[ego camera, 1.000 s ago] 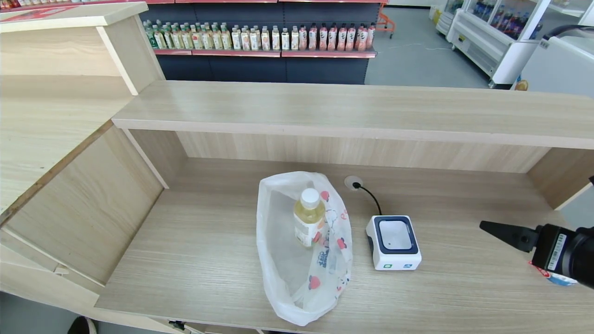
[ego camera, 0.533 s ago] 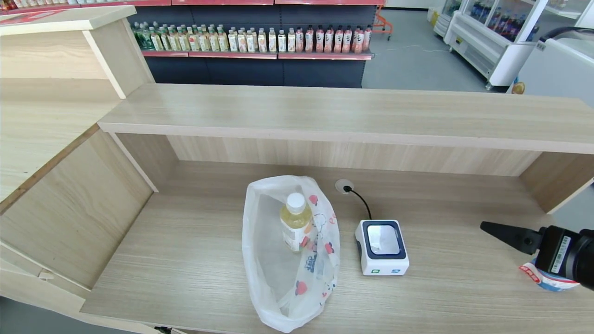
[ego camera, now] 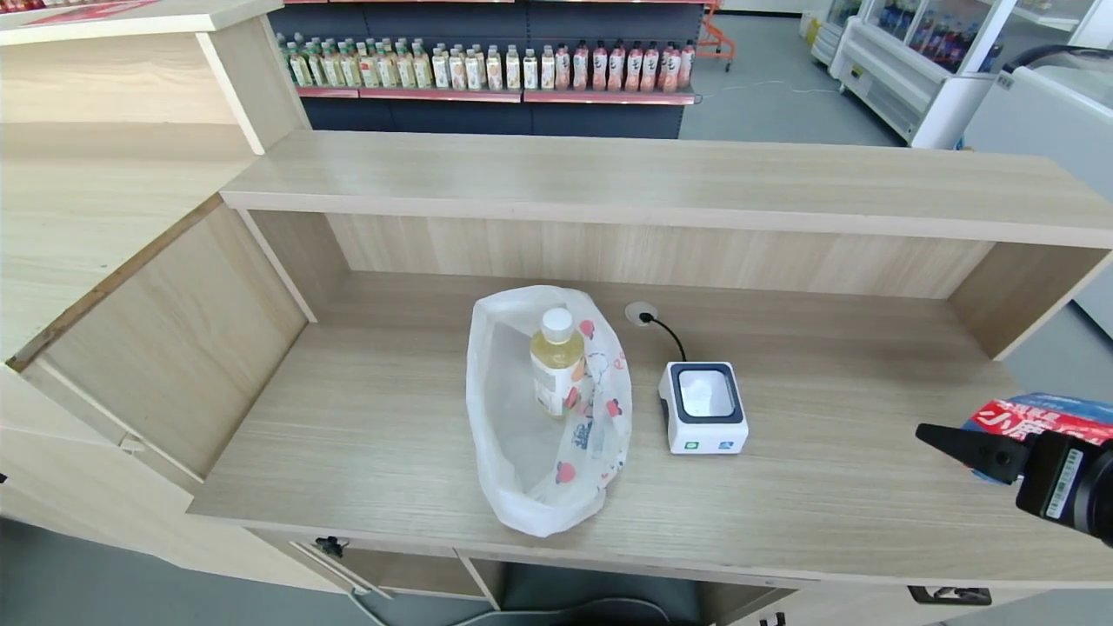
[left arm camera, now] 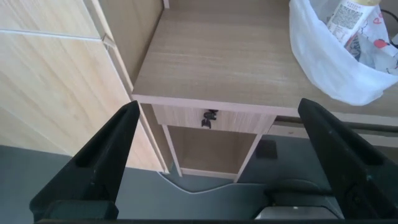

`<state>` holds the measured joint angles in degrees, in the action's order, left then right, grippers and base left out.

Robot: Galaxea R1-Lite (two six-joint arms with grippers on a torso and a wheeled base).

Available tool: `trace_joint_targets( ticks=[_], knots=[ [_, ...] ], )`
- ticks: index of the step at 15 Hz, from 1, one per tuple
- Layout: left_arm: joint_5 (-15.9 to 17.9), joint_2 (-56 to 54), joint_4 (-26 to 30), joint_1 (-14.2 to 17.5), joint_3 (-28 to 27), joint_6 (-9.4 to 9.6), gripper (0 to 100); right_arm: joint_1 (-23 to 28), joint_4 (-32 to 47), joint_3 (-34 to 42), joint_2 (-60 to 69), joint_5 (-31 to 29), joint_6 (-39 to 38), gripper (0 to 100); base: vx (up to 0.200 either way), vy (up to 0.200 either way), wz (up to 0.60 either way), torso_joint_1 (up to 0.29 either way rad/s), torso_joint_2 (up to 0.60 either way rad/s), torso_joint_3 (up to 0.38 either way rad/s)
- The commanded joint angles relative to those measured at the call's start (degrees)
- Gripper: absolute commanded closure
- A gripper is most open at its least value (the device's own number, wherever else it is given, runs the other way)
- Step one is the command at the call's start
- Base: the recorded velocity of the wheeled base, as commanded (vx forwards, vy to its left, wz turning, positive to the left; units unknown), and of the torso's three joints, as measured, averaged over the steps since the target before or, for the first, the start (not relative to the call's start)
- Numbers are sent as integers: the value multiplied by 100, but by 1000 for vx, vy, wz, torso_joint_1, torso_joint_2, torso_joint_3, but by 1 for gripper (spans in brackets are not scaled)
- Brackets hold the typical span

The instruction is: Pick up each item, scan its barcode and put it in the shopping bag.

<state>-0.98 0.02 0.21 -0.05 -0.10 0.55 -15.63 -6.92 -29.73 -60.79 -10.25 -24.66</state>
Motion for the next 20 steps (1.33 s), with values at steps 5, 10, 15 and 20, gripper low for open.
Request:
trace_joint_targets(
  ticks=[5,10,15,20],
  knots=[
    [1,-2,-3,14,1,15,0,201,218,-50,208,-3,-127,0,0,-200,0,4,-2,0],
    [1,-2,-3,5,1,15,0,526,930,-630,173,14,-926,0,0,-200,0,0,1,3],
    [1,-2,-3,5,1,15,0,587,1299,-955,200,23,-1436,0,0,-200,0,5,0,4],
    [1,-2,-3,14,10,15,0,851,1958,-1316,138,32,-2456,0,0,-160,0,0,1,4]
  ],
)
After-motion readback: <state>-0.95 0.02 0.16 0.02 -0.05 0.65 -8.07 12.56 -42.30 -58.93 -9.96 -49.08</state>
